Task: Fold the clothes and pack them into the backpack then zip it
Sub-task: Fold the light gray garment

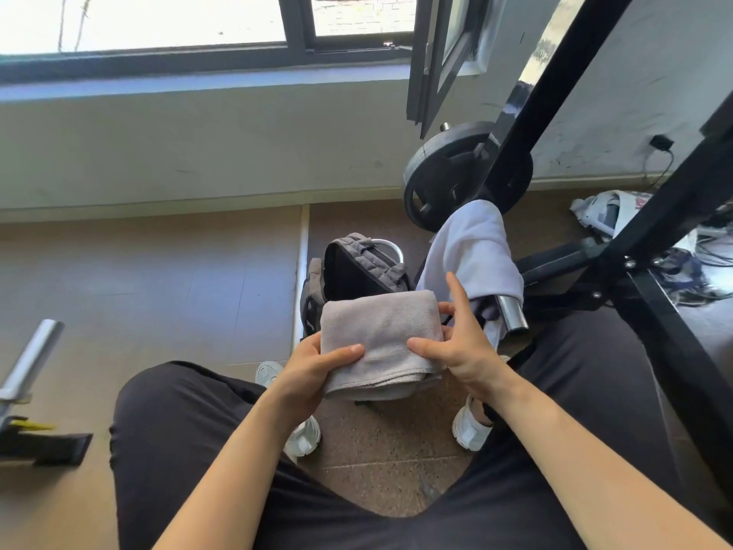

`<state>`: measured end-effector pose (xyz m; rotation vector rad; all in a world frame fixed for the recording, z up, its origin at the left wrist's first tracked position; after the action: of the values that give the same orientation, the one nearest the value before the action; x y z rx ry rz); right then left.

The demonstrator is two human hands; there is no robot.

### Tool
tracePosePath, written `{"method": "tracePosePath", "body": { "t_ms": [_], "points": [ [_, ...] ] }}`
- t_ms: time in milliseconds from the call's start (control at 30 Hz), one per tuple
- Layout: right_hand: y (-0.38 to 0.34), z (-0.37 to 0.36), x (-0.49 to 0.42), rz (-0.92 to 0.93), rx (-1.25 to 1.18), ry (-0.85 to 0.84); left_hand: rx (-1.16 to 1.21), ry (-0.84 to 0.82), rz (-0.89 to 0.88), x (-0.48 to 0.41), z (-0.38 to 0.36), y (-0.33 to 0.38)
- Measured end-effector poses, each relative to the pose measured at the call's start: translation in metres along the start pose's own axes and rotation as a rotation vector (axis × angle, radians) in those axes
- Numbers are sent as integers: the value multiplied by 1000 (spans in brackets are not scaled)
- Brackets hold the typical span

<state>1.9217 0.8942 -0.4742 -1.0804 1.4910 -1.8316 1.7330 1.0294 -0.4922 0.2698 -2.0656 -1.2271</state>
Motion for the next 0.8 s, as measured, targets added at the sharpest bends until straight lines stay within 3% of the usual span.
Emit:
{"method": "tracePosePath", "body": {
  "t_ms": [100,167,300,500,800],
  "points": [
    [3,-1,-1,-179,-227,-12,72,4,-62,0,-1,2],
    [1,-4,1,-239,-343,-122,101,7,-79,0,-1,2],
    [-4,-9,7,-309,-404,-195,112,-8,-76,3,-3,2],
    [-5,-14,9,-244,-240,-230,117,-26,-87,3,-2,4],
    [-20,-7,9,-176,-566,-250,288,-82,-143,5,-7,16]
  ]
}}
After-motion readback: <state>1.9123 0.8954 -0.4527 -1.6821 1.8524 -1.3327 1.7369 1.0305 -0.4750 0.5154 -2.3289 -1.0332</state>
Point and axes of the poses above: each hand's wrist, its own x-axis away from the middle knuckle, its own z-axis out of the back of the hand, y = z × x, the point moved 4 cm from there along -x, towards the middle knuckle, and after that the axes turned 1 degree about -x, right-handed, at the moved point
